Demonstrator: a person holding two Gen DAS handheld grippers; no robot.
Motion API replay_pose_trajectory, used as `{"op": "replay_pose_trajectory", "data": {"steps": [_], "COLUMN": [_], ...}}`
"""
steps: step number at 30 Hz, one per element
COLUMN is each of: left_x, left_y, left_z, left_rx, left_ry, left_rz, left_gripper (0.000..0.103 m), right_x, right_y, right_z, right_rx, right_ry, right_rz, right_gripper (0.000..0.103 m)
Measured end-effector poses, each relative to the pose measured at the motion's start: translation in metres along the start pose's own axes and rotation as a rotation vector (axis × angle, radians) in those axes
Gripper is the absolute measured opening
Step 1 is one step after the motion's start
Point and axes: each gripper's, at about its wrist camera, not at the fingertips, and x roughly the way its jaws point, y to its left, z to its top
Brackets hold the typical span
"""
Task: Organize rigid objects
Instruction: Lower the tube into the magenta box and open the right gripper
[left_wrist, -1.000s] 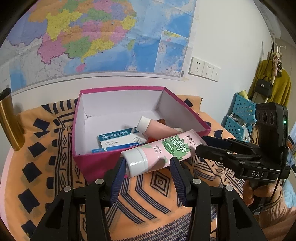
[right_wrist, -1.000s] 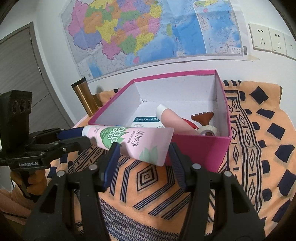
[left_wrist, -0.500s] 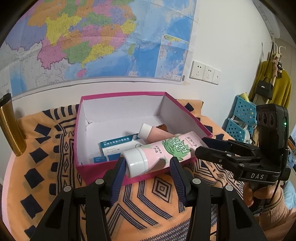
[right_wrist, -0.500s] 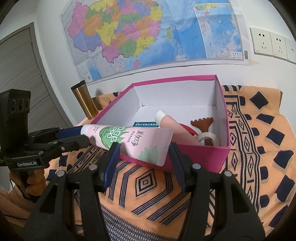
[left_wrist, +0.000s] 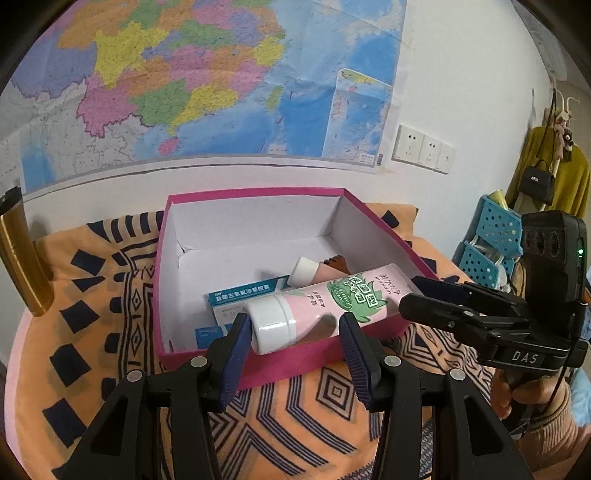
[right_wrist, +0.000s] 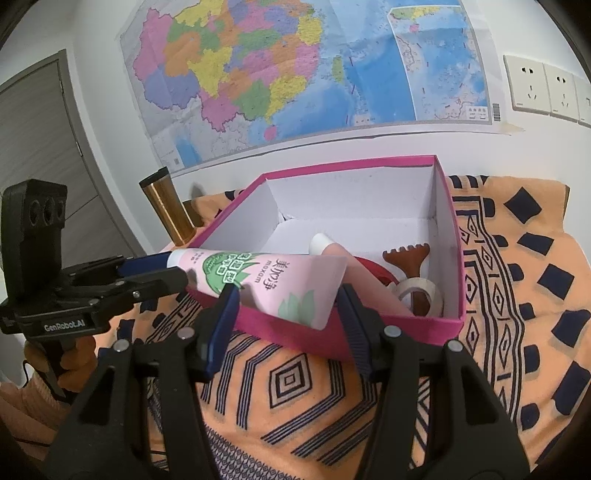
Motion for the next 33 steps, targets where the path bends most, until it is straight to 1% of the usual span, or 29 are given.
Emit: {"op": "replay_pose_trajectory", "data": {"steps": [16, 33], "left_x": [0.018, 0.044], "left_y": [0.008, 0.027], "left_z": [0.008, 0.011], "left_rx": [-0.013, -0.051], "left_ry": [0.017, 0.070], "left_rz": [0.022, 0.054], "left_gripper": [0.049, 0.049], "right_x": [0.013, 0.040], "right_y": [-0.005, -0.006], "right_z": [0.008, 0.011], "right_rx": [-0.005, -0.034], "right_ry": [0.013, 0.073], "right_rz": [-0.013, -0.021], "right_gripper": [0.058, 0.058]}}
